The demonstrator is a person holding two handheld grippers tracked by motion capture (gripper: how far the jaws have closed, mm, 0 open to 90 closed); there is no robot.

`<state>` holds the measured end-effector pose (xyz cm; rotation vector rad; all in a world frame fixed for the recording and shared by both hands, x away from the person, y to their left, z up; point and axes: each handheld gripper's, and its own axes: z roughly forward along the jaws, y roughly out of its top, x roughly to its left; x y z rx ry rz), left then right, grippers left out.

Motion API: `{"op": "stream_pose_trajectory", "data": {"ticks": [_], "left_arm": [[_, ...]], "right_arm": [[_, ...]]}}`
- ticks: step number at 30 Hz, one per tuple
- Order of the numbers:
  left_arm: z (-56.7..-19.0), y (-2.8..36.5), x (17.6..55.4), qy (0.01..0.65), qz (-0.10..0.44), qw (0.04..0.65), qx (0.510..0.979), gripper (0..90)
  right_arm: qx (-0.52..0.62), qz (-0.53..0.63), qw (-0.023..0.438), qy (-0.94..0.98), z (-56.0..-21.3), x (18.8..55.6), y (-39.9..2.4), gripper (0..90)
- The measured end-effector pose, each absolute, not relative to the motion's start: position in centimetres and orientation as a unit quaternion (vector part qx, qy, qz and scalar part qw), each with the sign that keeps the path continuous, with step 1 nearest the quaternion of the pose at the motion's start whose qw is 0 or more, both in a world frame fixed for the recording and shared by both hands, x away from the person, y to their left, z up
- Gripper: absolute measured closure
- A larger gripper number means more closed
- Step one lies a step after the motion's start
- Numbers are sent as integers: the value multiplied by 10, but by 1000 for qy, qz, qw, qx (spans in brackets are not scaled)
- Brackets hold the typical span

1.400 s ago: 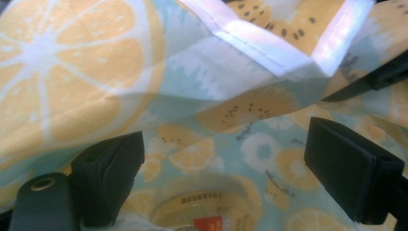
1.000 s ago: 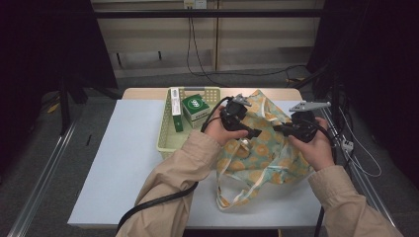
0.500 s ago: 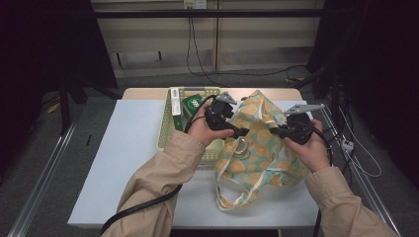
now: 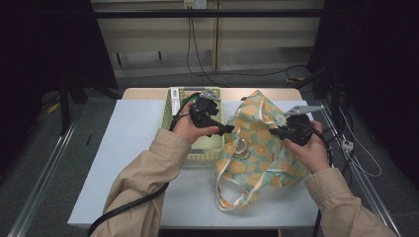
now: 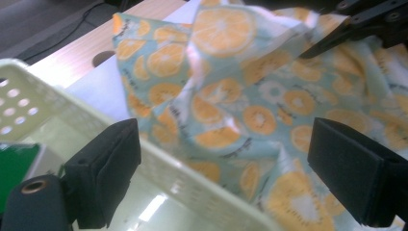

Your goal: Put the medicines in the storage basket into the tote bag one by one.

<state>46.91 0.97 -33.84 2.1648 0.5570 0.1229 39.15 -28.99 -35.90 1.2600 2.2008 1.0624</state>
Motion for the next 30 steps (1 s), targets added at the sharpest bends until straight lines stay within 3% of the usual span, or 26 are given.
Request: {"op": "stream_pose_trajectory", "data": {"ticks": [9, 12, 30], "left_arm": [[-343, 28, 481, 251, 83, 418, 869, 111], [-347, 33, 487, 248, 67, 428, 866, 110], [-358, 47, 511, 280, 89, 423, 857, 97]], "right_arm": [[451, 378, 194, 785, -360, 391, -291, 888], [450, 379, 194, 785, -360, 392, -291, 887], [448, 383, 192, 785, -360, 392, -294, 887]]}}
